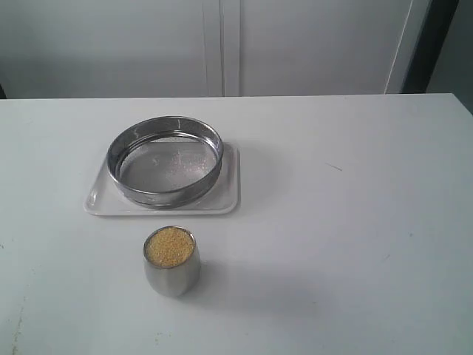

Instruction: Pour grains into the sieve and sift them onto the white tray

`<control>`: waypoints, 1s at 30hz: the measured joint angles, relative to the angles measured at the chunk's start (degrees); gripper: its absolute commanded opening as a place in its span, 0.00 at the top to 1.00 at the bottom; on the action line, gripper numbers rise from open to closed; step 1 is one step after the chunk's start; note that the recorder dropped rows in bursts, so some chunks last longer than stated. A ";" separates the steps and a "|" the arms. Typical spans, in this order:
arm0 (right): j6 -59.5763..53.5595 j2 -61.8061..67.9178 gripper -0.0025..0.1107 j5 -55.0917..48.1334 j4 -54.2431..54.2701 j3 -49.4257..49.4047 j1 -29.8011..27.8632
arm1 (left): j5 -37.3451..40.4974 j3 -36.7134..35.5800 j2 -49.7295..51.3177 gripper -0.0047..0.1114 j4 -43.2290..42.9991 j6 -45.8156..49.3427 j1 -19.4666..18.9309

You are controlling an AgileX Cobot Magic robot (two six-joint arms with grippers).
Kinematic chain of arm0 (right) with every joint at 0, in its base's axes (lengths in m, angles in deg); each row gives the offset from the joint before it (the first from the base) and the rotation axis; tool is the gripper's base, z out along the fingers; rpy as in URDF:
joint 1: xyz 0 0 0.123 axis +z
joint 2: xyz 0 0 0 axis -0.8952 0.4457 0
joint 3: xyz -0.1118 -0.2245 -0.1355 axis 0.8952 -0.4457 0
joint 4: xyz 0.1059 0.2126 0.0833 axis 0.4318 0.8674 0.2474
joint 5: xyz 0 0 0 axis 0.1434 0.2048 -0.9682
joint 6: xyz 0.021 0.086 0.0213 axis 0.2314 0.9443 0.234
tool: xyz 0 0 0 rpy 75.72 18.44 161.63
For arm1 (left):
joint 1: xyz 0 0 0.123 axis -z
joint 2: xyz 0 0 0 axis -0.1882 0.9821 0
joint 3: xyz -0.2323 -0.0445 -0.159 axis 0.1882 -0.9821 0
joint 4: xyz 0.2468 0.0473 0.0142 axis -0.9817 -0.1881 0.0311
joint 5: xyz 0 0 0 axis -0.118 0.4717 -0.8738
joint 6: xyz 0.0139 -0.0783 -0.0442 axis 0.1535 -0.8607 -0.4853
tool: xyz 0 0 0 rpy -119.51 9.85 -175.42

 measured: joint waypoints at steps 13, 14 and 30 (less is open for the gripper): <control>0.00 0.00 0.98 0.00 0.00 0.00 0.00 | -14.59 0.00 0.00 0.96 4.84 -8.51 0.00; 0.00 0.00 0.98 0.00 0.00 0.00 0.00 | -15.03 0.00 0.00 0.96 5.16 -9.48 0.00; 0.00 0.00 0.98 0.00 0.00 0.00 0.00 | -16.94 0.00 0.00 0.96 5.56 -15.95 0.00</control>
